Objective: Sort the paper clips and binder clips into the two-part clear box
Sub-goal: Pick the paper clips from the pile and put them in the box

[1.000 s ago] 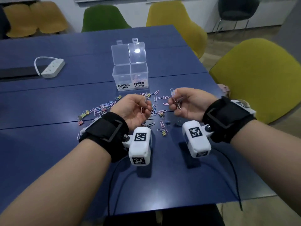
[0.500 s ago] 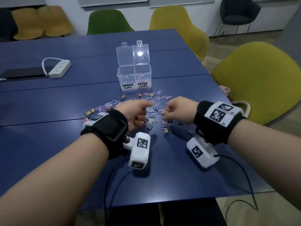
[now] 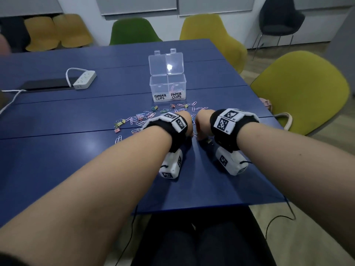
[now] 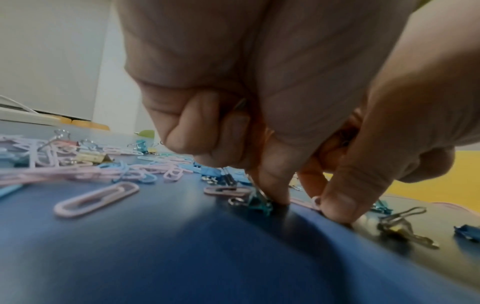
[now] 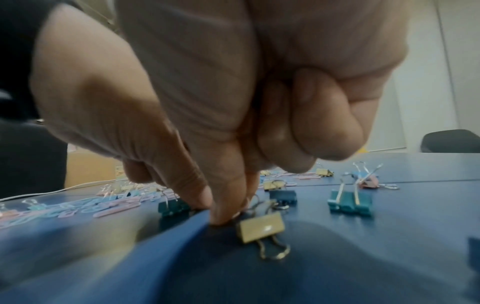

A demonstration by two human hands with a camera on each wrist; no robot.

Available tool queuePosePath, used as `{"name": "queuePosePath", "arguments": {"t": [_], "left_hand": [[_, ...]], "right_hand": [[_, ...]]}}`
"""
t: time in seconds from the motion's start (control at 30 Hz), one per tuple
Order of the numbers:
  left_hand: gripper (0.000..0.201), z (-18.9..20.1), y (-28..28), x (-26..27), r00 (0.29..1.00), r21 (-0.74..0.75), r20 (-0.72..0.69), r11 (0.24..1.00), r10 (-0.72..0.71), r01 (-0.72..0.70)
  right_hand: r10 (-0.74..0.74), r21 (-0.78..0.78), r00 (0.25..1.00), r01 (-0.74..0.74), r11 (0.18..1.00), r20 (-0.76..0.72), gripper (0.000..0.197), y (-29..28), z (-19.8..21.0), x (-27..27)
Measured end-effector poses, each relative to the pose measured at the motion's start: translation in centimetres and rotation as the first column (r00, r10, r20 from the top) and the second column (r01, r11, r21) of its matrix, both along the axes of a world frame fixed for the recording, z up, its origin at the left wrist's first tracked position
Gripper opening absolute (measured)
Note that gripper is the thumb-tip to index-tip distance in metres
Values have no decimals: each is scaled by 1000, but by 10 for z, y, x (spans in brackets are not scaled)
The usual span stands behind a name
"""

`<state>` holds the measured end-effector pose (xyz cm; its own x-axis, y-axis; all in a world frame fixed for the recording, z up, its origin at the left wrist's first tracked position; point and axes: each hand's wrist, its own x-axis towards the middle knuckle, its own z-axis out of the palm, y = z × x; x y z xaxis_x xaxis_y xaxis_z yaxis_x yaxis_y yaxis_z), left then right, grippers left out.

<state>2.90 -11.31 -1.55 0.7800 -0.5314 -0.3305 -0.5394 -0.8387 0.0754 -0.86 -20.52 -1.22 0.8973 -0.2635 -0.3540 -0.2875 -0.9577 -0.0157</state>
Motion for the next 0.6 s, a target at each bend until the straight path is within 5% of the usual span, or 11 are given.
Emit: {"name": "queuePosePath", "arguments": {"t": [0.13, 0.27, 0.33, 0.4, 0.43, 0.5, 0.57, 0.6], "left_hand": [[36, 4, 0, -9, 1000, -4, -9, 1000, 25, -25], [21, 17, 12, -16, 989, -187, -71, 973, 126, -137], [20, 30, 23, -18, 960, -348, -219, 906, 172, -241], [17, 37, 41, -16, 802, -514, -573, 688, 168, -512], [20, 38, 49, -14, 672, -537, -735, 522, 97, -662], [18, 36, 67, -8, 419, -422, -905, 264, -70, -867], [13, 33, 78, -5, 317, -338, -934, 120, -163, -933], [11, 34, 82, -4, 300, -321, -932, 77, -205, -944]], "right_hand": [[0, -70, 1000, -1, 998, -16, 28, 4, 0, 0], [-1, -93, 1000, 3, 996, 23, 29, 12, 5, -17], [-33, -21, 997, 34, 999, 70, 30, 12, 11, -26], [-162, 217, 980, 134, 967, 115, 28, 11, 20, -36], [-273, 433, 955, 200, 879, 113, 28, 10, 22, -39], [-515, 855, 857, 269, 443, -3, 29, 4, 25, -48], [-591, 980, 783, 185, -79, -196, 25, -6, 27, -60], [-581, 959, 773, 124, -254, -253, 20, -9, 27, -64]]}}
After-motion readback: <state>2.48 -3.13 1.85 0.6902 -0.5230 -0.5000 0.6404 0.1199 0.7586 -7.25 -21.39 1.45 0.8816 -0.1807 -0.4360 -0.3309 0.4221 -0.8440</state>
